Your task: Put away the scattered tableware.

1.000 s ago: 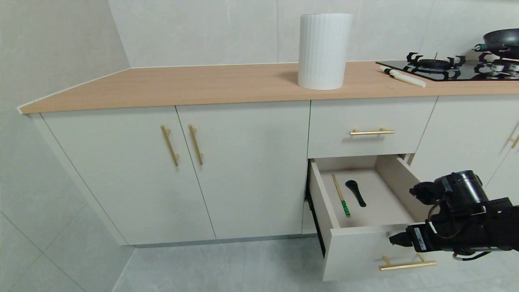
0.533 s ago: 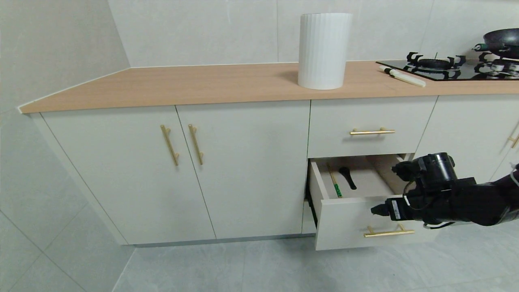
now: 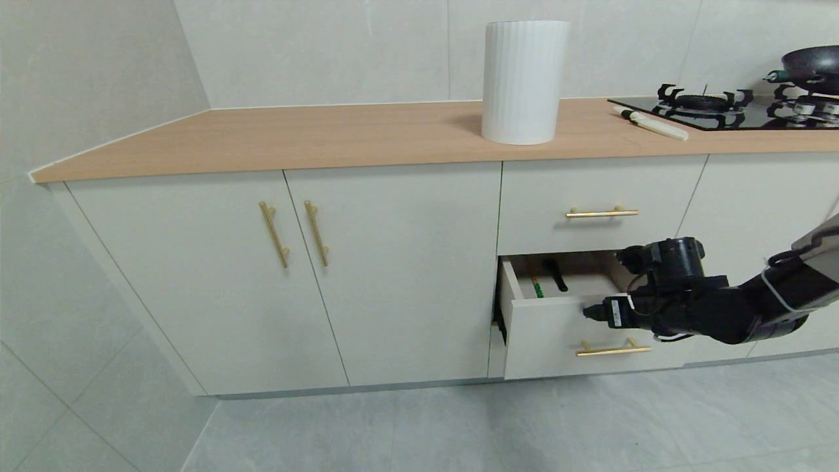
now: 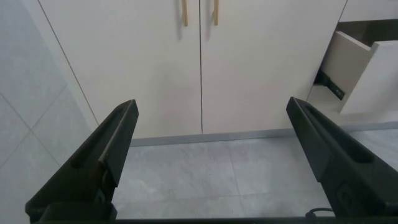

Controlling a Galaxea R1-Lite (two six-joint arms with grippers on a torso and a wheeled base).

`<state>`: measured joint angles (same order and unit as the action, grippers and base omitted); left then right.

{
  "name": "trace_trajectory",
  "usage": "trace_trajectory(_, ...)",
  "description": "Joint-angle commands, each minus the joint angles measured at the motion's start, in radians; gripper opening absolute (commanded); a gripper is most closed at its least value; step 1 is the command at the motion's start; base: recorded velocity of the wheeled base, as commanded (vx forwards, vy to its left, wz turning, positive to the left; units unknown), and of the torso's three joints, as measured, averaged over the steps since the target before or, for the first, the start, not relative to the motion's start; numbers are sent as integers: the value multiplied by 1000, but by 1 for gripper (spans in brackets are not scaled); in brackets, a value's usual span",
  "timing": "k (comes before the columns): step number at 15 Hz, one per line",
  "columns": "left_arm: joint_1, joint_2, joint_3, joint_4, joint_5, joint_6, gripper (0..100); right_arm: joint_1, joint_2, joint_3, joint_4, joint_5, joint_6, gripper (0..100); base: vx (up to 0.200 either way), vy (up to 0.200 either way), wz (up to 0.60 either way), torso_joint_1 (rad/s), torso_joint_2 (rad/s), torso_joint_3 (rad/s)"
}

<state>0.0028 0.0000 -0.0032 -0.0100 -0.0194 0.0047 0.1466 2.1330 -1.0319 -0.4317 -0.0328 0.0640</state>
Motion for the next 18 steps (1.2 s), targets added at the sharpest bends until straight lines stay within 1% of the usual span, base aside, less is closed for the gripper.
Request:
trace_trajectory(1, 0, 0, 0, -1, -1, 0, 100, -5, 48, -16, -45, 1, 0, 100, 0, 0, 0, 0, 0, 0)
trace_trajectory(3, 0, 0, 0, -1, -1, 0, 100, -10, 81, -23, -121, -22, 26, 100, 0, 0, 0, 0, 0, 0)
trace_trajectory(5, 0, 0, 0, -1, 1, 0, 100, -10, 134, -53, -176, -75, 33, 100, 0, 0, 0, 0, 0, 0)
trace_trajectory(8, 0, 0, 0, -1, 1, 0, 100, -9, 199, -108, -233, -114, 39, 100, 0, 0, 0, 0, 0, 0)
trace_trajectory(10, 0, 0, 0, -1, -1, 0, 100, -7, 225, -139, -268, -125, 86, 100, 0, 0, 0, 0, 0, 0)
trace_trajectory(13, 0, 0, 0, -1, -1, 0, 100, -4, 266, -194, -277, -154, 122, 100, 0, 0, 0, 0, 0, 0)
trace_trajectory(16, 0, 0, 0, -1, 1, 0, 100, 5, 346, -272, -355, -246, 142, 100, 0, 0, 0, 0, 0, 0)
trace_trajectory(18, 0, 0, 0, -1, 1, 0, 100, 7, 372, -297, -386, -274, 140, 100, 0, 0, 0, 0, 0, 0)
